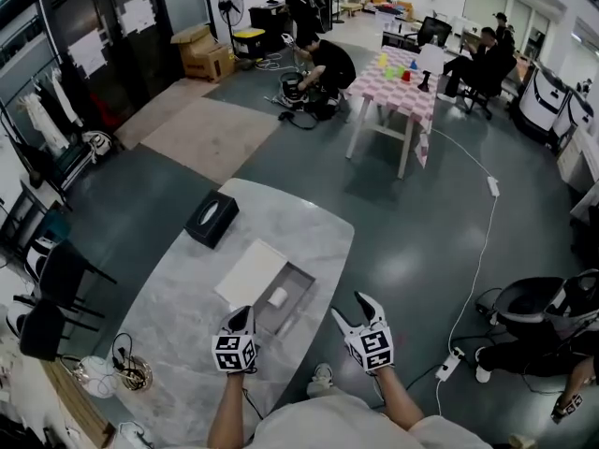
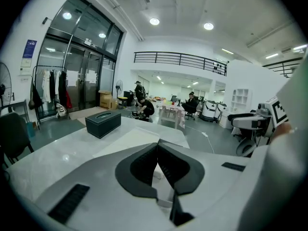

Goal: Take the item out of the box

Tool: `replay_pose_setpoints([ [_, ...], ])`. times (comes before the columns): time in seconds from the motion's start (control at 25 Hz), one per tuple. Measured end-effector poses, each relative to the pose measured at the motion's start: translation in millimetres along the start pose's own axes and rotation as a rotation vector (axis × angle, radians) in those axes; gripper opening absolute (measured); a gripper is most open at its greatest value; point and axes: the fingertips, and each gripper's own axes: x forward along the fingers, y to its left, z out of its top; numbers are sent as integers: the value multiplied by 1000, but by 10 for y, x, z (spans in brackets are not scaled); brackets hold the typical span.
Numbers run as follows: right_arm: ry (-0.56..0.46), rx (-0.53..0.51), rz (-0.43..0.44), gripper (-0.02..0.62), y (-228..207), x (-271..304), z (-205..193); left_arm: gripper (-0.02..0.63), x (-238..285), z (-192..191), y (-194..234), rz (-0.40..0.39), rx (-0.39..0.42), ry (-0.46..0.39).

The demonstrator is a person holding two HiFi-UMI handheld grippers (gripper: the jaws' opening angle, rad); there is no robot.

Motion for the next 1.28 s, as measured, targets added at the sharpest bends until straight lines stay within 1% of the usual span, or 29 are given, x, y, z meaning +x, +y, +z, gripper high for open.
replay_pose_setpoints([
  [0.36, 7, 4, 18, 271, -285, 232, 21, 15, 278, 117, 44, 35, 0, 4],
  [0.68, 16, 2, 25, 271, -389, 347, 0, 15, 369, 84, 107, 51, -2, 20],
  [1.0, 53, -22, 58, 271, -209, 441, -64, 15, 274, 14, 250, 63, -22, 14],
  [1.28, 84, -43, 120, 271, 84, 616, -54, 15, 61, -101, 479, 110, -66, 11],
])
